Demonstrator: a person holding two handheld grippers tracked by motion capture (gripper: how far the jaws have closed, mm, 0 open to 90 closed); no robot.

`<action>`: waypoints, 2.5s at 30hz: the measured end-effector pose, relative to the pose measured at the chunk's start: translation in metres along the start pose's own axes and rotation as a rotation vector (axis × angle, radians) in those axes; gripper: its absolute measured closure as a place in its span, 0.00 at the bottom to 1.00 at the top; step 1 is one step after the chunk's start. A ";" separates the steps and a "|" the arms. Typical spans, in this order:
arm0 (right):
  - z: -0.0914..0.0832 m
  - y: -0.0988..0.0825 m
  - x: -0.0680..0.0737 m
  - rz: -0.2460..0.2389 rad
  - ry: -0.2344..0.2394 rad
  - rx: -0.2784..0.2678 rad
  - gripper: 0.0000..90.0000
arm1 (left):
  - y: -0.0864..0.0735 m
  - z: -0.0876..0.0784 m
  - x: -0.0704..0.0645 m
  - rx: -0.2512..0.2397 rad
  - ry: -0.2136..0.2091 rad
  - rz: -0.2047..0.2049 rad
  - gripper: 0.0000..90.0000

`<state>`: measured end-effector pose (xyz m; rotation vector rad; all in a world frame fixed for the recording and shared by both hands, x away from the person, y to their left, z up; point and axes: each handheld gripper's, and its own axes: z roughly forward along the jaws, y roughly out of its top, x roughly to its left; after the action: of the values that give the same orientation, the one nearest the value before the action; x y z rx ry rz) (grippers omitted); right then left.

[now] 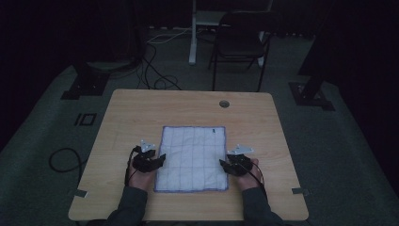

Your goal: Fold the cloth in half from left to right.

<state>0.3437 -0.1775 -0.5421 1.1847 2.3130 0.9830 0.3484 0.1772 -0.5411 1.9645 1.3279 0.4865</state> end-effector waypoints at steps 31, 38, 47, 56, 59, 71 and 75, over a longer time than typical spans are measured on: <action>-0.017 -0.002 0.007 -0.032 0.027 -0.063 0.85 | 0.000 0.000 -0.003 0.006 -0.039 0.008 0.96; -0.010 -0.003 0.008 -0.029 0.038 -0.042 0.86 | 0.005 -0.003 -0.003 -0.006 -0.060 -0.007 0.96; -0.004 -0.004 0.010 -0.032 0.045 -0.020 0.85 | 0.017 -0.015 -0.008 -0.062 -0.113 0.003 0.96; -0.004 -0.004 0.009 -0.028 0.055 -0.016 0.84 | 0.034 -0.025 -0.023 -0.100 -0.177 0.033 0.96; -0.004 -0.004 0.009 -0.030 0.056 -0.017 0.84 | 0.039 -0.027 -0.029 -0.111 -0.195 0.048 0.96; -0.003 -0.004 0.009 -0.027 0.057 -0.018 0.84 | 0.060 -0.031 -0.048 -0.138 -0.261 0.086 0.96; -0.003 -0.004 0.008 -0.028 0.058 -0.017 0.84 | 0.065 -0.030 -0.056 -0.139 -0.276 0.103 0.96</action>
<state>0.3346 -0.1737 -0.5427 1.1277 2.3547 1.0382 0.3488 0.1220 -0.4694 1.9116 0.9984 0.3315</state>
